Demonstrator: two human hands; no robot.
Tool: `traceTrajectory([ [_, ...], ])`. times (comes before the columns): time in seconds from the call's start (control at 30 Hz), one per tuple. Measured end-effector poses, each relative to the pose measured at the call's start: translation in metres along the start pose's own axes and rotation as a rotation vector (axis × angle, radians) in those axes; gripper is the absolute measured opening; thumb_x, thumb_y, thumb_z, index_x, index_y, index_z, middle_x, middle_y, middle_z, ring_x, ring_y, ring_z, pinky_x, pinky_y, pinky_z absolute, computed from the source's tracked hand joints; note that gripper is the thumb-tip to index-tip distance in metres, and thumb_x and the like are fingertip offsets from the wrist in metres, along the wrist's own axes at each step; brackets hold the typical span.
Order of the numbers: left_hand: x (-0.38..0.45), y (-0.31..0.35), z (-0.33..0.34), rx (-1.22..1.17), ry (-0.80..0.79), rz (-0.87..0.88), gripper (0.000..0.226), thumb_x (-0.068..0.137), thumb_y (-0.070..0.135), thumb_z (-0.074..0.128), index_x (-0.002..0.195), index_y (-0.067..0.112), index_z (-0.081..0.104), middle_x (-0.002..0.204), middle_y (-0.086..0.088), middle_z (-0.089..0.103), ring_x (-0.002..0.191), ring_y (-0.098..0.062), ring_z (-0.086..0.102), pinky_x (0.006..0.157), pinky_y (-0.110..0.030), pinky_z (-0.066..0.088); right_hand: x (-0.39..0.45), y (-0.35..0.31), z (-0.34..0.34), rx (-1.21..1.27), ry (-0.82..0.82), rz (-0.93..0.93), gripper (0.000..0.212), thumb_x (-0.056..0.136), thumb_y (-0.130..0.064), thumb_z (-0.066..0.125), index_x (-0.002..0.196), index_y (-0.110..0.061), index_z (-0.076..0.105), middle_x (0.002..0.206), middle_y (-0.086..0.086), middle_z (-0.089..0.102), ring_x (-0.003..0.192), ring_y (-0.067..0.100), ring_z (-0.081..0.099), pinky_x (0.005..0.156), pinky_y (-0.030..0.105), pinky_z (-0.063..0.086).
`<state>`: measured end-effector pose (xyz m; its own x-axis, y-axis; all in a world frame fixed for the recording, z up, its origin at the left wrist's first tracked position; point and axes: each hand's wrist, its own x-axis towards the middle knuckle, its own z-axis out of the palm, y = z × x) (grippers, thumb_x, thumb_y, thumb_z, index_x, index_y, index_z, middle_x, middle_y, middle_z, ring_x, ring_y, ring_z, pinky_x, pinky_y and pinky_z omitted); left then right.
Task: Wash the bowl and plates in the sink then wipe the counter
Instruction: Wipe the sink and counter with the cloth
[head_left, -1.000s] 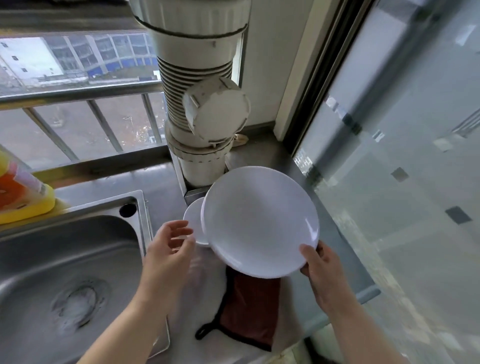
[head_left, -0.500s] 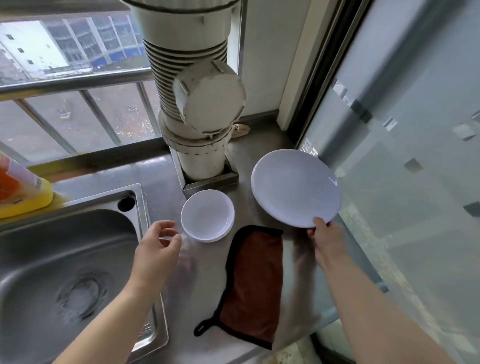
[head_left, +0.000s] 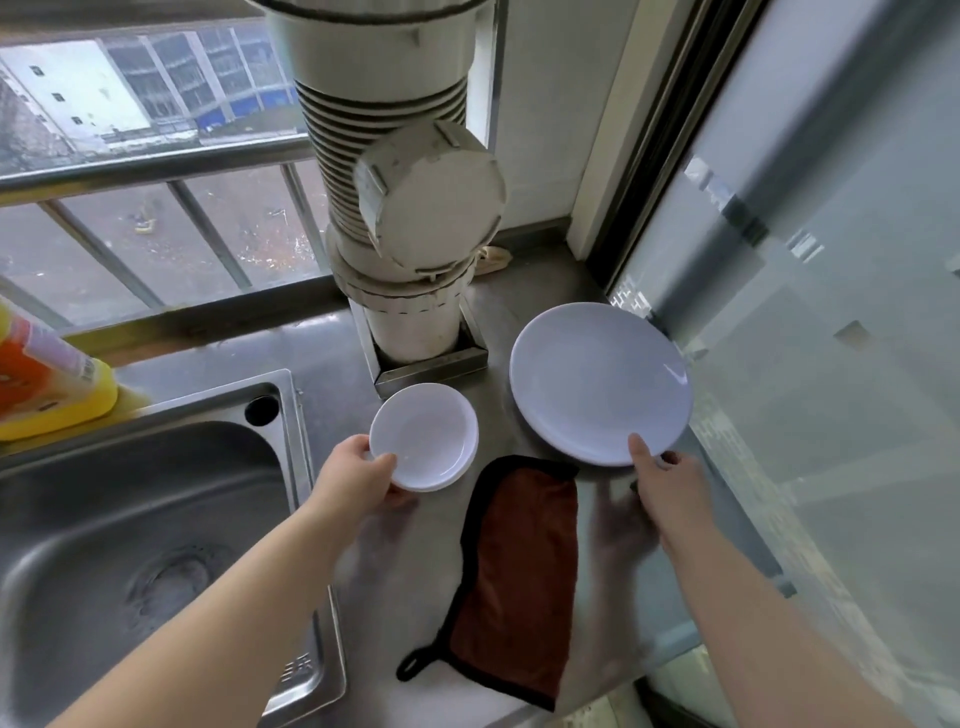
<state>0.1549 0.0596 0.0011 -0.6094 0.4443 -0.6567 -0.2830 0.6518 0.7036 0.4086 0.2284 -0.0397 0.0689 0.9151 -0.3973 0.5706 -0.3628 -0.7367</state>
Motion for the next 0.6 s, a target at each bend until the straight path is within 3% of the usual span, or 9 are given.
traceTrajectory([
  [0.13, -0.008, 0.019, 0.011, -0.024, 0.015, 0.115, 0.019, 0.088, 0.001, 0.048, 0.101, 0.01, 0.058, 0.091, -0.013, 0.065, 0.064, -0.03, 0.07, 0.07, -0.042, 0.06, -0.019, -0.007, -0.005, -0.005, 0.129, -0.151, 0.034, 0.09, -0.036, 0.06, 0.108, -0.01, 0.049, 0.073, -0.002, 0.053, 0.074, 0.019, 0.053, 0.071, 0.029, 0.036],
  [0.23, -0.012, 0.051, 0.034, -0.023, -0.048, 0.209, 0.021, 0.088, 0.001, 0.049, 0.087, 0.019, 0.06, 0.086, -0.008, 0.066, 0.069, -0.029, 0.069, 0.07, -0.04, 0.06, -0.023, -0.007, -0.006, 0.096, 0.093, -0.177, 0.025, 0.091, -0.034, 0.059, 0.102, -0.013, 0.053, 0.073, -0.004, 0.057, 0.066, 0.01, 0.054, 0.064, 0.027, 0.037],
  [0.3, -0.009, 0.071, 0.058, -0.01, -0.124, 0.254, 0.02, 0.089, 0.002, 0.049, 0.095, 0.017, 0.062, 0.089, -0.008, 0.066, 0.074, -0.029, 0.068, 0.07, -0.04, 0.06, -0.021, -0.007, -0.005, 0.165, 0.036, -0.181, 0.019, 0.09, -0.031, 0.06, 0.096, -0.013, 0.057, 0.07, -0.003, 0.059, 0.062, 0.012, 0.054, 0.065, 0.027, 0.04],
  [0.4, 0.005, 0.087, 0.098, 0.038, -0.23, 0.26, 0.018, 0.088, 0.005, 0.051, 0.1, 0.011, 0.063, 0.082, -0.015, 0.067, 0.066, -0.025, 0.067, 0.065, -0.035, 0.061, -0.02, -0.007, -0.004, 0.175, -0.009, -0.202, 0.01, 0.09, -0.028, 0.06, 0.084, -0.021, 0.058, 0.063, -0.004, 0.058, 0.057, 0.013, 0.053, 0.062, 0.029, 0.042],
  [0.5, 0.016, 0.09, 0.129, 0.061, -0.294, 0.219, 0.017, 0.088, 0.006, 0.051, 0.102, 0.007, 0.06, 0.065, -0.016, 0.061, 0.054, -0.023, 0.063, 0.055, -0.027, 0.058, -0.027, 0.0, -0.009, 0.037, -0.058, -0.222, 0.012, 0.089, -0.029, 0.061, 0.079, -0.025, 0.057, 0.063, -0.009, 0.058, 0.059, 0.008, 0.054, 0.063, 0.026, 0.042],
  [0.6, 0.023, 0.088, 0.142, 0.081, -0.305, 0.205, 0.016, 0.088, 0.007, 0.051, 0.101, 0.005, 0.06, 0.066, -0.017, 0.06, 0.054, -0.024, 0.063, 0.055, -0.027, 0.058, -0.039, 0.007, -0.016, -0.083, -0.102, -0.27, 0.012, 0.089, -0.027, 0.062, 0.077, -0.025, 0.057, 0.065, -0.008, 0.059, 0.059, 0.002, 0.054, 0.058, 0.016, 0.039],
])
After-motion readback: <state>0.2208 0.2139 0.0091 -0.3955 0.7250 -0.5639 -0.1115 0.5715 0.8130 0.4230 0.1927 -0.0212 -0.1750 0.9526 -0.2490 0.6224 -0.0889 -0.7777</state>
